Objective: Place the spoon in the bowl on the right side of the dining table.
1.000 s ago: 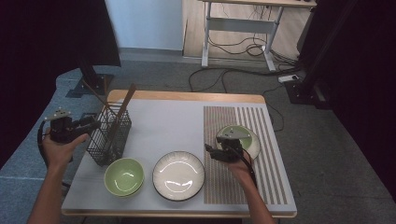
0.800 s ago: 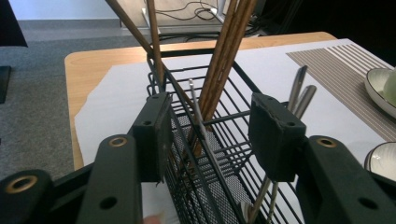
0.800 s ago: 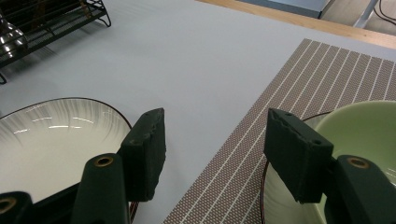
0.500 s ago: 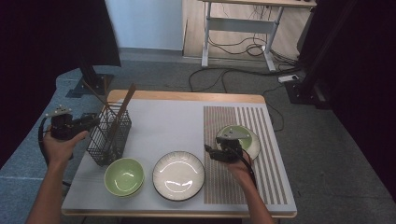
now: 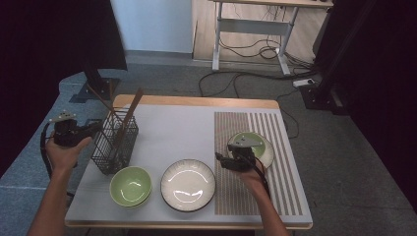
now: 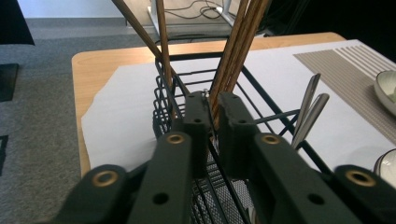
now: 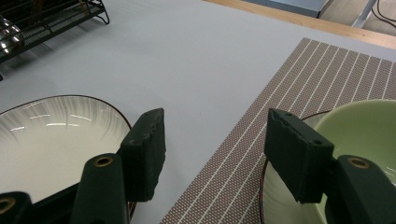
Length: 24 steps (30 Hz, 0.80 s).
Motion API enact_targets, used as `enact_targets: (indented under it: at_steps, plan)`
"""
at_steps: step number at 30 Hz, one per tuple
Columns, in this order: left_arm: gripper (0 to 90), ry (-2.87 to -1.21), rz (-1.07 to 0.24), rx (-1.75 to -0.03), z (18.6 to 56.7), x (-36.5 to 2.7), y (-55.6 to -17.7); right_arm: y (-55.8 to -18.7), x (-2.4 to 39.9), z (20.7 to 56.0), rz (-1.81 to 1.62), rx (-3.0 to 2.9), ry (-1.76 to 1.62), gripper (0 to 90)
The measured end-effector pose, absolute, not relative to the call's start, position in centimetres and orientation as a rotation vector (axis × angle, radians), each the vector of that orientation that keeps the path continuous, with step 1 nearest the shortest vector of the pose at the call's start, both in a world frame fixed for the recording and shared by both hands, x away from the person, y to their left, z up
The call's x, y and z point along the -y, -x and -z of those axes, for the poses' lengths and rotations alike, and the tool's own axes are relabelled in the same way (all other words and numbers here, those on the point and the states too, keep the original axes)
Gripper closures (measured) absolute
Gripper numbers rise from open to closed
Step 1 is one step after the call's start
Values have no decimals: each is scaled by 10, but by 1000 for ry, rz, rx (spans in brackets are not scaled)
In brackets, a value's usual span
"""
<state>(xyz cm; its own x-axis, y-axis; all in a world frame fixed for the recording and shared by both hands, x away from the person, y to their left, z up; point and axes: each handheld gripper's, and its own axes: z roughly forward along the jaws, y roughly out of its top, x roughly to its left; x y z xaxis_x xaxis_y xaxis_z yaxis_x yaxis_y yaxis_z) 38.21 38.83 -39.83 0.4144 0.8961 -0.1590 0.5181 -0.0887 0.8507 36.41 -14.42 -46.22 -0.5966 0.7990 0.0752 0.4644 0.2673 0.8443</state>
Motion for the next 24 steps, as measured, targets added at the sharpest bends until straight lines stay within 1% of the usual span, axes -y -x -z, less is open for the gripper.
enact_targets:
  at_steps: [7, 11, 24]
  plan:
    - [879, -1723, -511, -1205, 392, -388, -376, -364, 144, 462, -1254, -2178, -1148, 386]
    - [896, -1708, -532, -1189, 386, -389, -373, -364, 144, 462, -1255, -2176, -1145, 386]
    - [897, -1669, -577, -1177, 375, -395, -364, -363, 145, 461, -1253, -2172, -1145, 385]
